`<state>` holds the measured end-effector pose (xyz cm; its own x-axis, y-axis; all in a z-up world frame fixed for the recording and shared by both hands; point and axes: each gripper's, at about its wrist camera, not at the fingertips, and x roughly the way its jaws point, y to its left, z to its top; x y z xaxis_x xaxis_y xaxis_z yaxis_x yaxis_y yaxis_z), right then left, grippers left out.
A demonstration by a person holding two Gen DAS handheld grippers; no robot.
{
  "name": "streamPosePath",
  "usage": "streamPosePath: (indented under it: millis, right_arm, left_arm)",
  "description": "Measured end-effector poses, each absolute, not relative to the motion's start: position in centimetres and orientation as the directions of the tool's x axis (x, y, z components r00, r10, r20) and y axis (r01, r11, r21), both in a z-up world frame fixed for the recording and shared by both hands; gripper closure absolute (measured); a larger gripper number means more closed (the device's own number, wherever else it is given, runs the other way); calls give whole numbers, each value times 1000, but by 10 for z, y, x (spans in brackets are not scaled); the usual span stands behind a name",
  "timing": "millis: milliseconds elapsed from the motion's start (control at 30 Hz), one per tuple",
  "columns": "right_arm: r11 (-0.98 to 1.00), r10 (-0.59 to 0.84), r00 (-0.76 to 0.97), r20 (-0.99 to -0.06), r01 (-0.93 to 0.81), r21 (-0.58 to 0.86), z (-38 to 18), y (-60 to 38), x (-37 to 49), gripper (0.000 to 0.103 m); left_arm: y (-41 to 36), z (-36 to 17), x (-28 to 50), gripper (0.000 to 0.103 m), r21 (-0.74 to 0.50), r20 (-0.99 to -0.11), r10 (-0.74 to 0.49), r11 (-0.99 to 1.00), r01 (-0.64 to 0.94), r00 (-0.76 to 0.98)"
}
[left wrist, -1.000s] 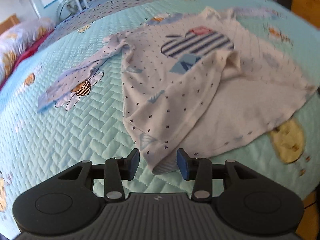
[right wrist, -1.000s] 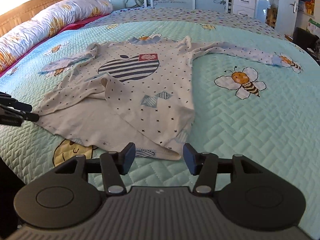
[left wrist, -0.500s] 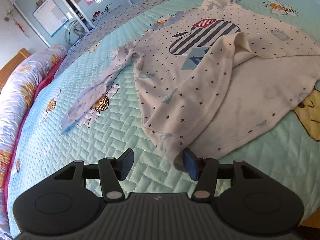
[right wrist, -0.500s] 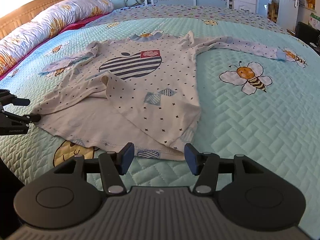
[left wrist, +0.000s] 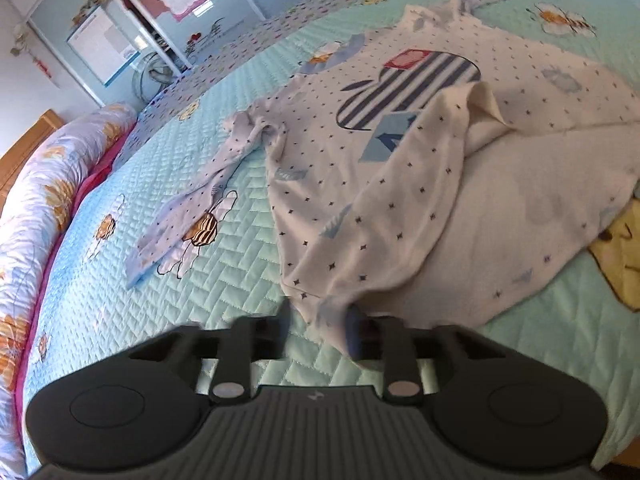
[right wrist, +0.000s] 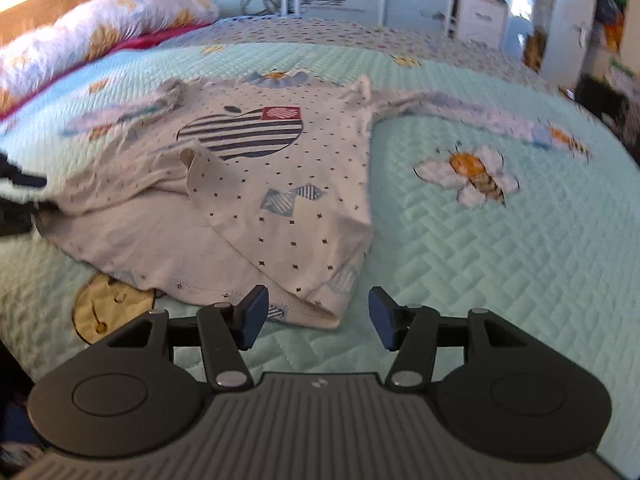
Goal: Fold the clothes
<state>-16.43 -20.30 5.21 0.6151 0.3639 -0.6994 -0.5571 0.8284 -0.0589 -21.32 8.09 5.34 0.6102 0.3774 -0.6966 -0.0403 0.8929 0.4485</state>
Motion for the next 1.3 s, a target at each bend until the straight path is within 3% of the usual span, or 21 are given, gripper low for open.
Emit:
streamPosePath:
  millis: [33,233,667,833,933,1000,1033,1167,1300]
  right_arm:
    - [817,348,624,-700,-567,-99,50,-199,-165,46]
    - [747,258,683,-684,-590,-307,37,-179,-169,46]
    - [488,174,786,-593,-592,-642,19,-145,-190,47]
    - [380,172,784,-596,-611,-694,17,-146,-194,48]
    - [351,171,773,-611,-627,-695,16,-140,-192,57]
    - [358,161,758,-632,-641,-679,14,-136,-189,82]
    - [362,156,752,-641,-647,-671,13,-135,-188,102]
    - [463,177,750,-637,-635,-619,19,-145,-187,101]
    - [690,203,734,-648,-577,-437,39,-178,-178,101]
  left_arm:
    - [85,56,-214,100,420,-704,366,906,-59,609]
    - [108,63,-223,100,299,-738,319,945,-136,594]
    - [110,63,-219,99,278,-743,308,950,-145,594]
    - [110,62,-218,98,277,-746,304,951,-140,592]
    - [110,62,-218,98,270,-745,299,953,-140,596]
    - [112,62,-219,99,263,-750,297,954,-146,591]
    - [114,62,-220,99,261,-752,298,954,-150,588]
    - [123,63,-225,99,228,-763,290,957,-180,577]
    - [132,63,-232,99,187,-770,288,955,-230,569]
